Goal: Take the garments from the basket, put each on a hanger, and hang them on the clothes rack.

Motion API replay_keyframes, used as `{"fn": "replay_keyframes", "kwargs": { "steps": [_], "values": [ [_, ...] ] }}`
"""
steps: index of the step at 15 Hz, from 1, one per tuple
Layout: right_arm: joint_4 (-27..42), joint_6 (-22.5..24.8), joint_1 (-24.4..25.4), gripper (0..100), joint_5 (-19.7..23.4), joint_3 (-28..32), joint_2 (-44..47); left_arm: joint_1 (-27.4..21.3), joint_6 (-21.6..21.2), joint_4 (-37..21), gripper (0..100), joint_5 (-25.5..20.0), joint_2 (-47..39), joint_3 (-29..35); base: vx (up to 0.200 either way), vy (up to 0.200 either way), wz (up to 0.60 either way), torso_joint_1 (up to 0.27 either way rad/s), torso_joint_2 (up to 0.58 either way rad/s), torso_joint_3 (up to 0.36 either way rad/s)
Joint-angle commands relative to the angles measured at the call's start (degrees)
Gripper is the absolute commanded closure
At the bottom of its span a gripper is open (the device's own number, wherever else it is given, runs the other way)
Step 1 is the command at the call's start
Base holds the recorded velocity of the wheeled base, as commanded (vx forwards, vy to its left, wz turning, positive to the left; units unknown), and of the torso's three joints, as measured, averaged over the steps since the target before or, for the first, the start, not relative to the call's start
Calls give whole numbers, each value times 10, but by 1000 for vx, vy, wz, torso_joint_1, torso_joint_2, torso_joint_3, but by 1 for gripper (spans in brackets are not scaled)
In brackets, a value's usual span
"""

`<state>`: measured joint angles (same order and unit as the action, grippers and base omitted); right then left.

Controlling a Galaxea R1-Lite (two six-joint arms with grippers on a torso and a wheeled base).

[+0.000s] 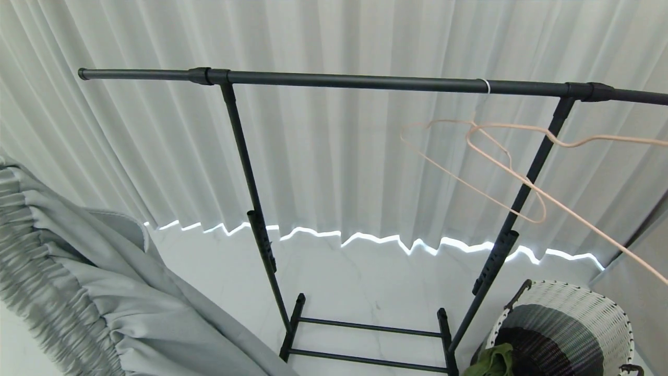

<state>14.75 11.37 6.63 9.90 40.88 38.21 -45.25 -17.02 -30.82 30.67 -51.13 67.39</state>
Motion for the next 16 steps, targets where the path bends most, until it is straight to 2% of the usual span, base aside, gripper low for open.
{"fn": "replay_keyframes", "kwargs": {
  "steps": [1, 2, 4, 8, 10, 12, 14, 16],
  "values": [
    [0, 1, 1, 100, 0, -1, 11, 1, 1, 0, 100, 0, -2, -2, 0, 200, 0, -7, 7, 2],
    [0, 2, 1, 100, 0, -2, 13, 3, 4, 0, 100, -1, -2, -2, 0, 200, 0, 7, 2, 2],
    [0, 2, 1, 100, -1, -2, 20, 21, 5, 13, 100, -1, -2, -16, 0, 0, 0, 0, 0, 0],
    [1, 23, 1, 100, -1, -1, 31, 87, 5, 88, 100, -6, -26, -59, 0, 0, 0, 0, 0, 0],
    [1, 43, 1, 100, -1, -1, 44, 125, 13, 100, 100, -36, -60, -60, 0, 0, 0, 0, 0, 0],
    [2, 56, 8, 100, 1, -3, 48, 127, 47, 101, 100, -50, -92, -55, 0, 0, 0, 0, 0, 0],
    [5, 57, 33, 100, 0, -4, 51, 127, 79, 102, 100, -51, -128, -42, 0, 0, 0, 0, 0, 0],
    [12, 57, 62, 100, 0, -4, 57, 126, 103, 126, 100, -51, -170, -29, 0, 0, 0, 0, 0, 0]
  ]
}}
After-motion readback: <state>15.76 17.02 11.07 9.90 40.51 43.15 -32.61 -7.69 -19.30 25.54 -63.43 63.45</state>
